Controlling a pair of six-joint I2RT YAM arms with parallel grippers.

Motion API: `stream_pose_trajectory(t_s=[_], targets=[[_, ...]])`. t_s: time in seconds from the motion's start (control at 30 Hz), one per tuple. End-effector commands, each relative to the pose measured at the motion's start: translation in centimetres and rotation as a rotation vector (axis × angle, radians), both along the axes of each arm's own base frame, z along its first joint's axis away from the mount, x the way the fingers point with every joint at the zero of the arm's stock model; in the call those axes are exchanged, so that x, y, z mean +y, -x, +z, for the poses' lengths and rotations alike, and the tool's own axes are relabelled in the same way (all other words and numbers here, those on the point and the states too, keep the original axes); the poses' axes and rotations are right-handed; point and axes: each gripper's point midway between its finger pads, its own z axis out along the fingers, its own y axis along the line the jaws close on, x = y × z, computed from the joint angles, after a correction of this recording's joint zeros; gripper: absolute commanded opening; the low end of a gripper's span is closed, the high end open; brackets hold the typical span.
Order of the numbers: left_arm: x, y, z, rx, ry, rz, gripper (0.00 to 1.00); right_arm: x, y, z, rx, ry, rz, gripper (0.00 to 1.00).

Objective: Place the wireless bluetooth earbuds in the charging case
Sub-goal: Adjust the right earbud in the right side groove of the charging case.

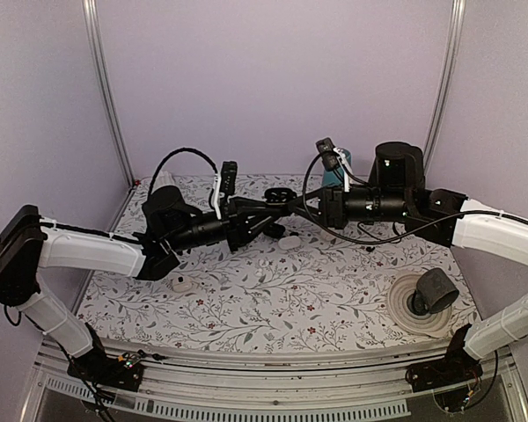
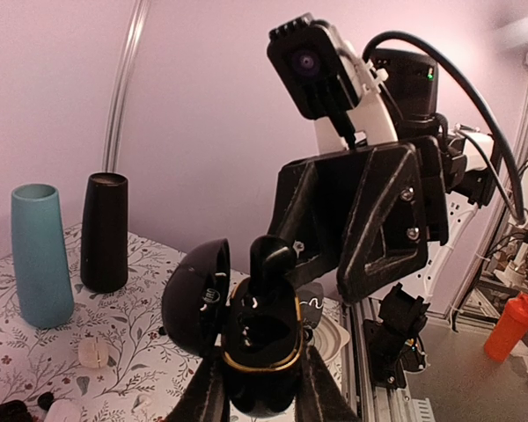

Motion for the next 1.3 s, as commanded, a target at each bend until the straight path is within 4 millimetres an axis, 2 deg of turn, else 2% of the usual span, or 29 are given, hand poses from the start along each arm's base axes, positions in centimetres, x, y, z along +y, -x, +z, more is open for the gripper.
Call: stream_pose_trajectory(t_s=[0.0, 0.47, 0.83, 1.17, 1.27], targets=[[0.3, -1.3, -1.1, 0.032, -0.035, 0.061, 0.0, 1.7, 3.0, 2.5, -0.045, -0.051, 0.129, 0.33], [0.4, -1.7, -1.2, 0.039, -0.036, 0.082, 0.0, 2.1, 3.9, 2.0, -0.055, -0.02, 0.169, 0.33], [0.7, -1.5, -0.4, 0.034, -0.008, 0.059, 0.0, 0.8, 3.6, 1.1, -0.075, 0.035, 0.119, 0.34], [1.2, -0.5, 0.1, 0.025, 0.012, -0.001, 0.0, -1.3, 3.2, 0.8, -0.097, 0.041, 0.106, 0.51], [1.3, 0.1, 0.2, 0.019, 0.016, -0.041, 0.0, -1.8, 3.0, 1.0, -0.113, 0.033, 0.102, 0.51]])
